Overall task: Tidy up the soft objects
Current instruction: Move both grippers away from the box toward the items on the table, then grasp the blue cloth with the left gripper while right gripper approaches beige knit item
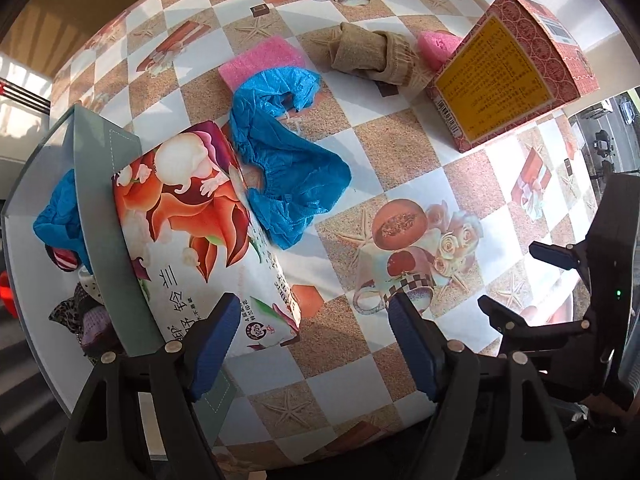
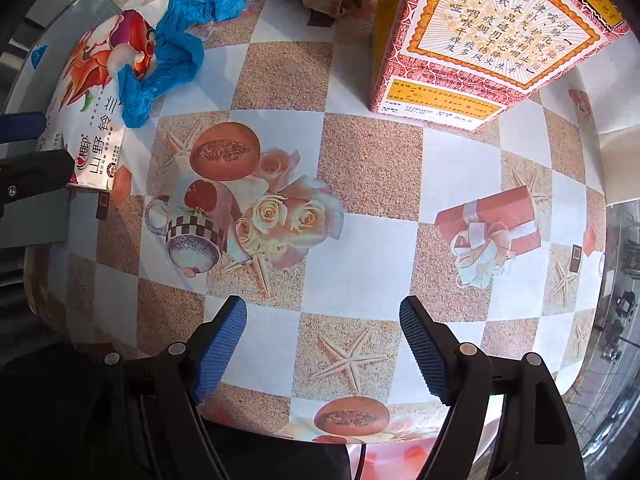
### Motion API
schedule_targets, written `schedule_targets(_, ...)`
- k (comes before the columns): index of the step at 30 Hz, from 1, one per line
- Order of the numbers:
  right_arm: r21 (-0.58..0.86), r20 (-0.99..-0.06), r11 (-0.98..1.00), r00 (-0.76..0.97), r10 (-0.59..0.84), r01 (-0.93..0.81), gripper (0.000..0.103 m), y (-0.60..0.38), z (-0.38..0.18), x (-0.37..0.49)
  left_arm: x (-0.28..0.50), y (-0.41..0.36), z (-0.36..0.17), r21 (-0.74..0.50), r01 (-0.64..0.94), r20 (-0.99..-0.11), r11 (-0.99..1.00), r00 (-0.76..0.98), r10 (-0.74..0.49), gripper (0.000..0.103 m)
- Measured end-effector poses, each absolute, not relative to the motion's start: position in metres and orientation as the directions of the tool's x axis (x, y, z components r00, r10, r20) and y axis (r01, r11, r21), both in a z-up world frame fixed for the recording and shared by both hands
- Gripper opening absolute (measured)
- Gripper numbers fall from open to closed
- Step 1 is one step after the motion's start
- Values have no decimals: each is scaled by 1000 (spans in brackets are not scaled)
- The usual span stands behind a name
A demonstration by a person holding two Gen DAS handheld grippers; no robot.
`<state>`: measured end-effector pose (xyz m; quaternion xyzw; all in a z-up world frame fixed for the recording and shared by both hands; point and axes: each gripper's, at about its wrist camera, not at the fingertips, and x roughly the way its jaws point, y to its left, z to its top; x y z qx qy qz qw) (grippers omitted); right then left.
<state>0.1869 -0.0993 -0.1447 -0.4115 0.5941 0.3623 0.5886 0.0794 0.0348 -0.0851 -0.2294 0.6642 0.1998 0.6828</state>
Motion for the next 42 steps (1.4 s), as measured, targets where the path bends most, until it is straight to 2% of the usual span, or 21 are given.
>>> schedule_targets(22, -62, -998, 424, 44, -52, -904, 80, -128, -182, 215, 138, 34, -111, -32, -558, -999, 829, -5, -42, 80)
schedule_targets(25, -72, -997, 439, 76, -8, -896, 80, -133, -169, 220, 149, 39, -116, 28, -545, -1000, 838, -17, 23, 80)
schedule_targets(30, -57, -996, 479, 83, 34, -876, 80, -153, -152, 228, 171, 39, -120, 243, -447, -965, 861, -17, 263, 81)
schedule_targets(33, -81, -996, 482, 94, 3, -872, 80, -170, -150, 227, 181, 36, -126, 319, -405, -936, 857, 7, 352, 81)
schedule_targets(42, -144, -990, 370, 132, -57, -918, 80, -180, -140, 202, 185, 59, -129, 264, -507, -935, 821, 74, 346, 81)
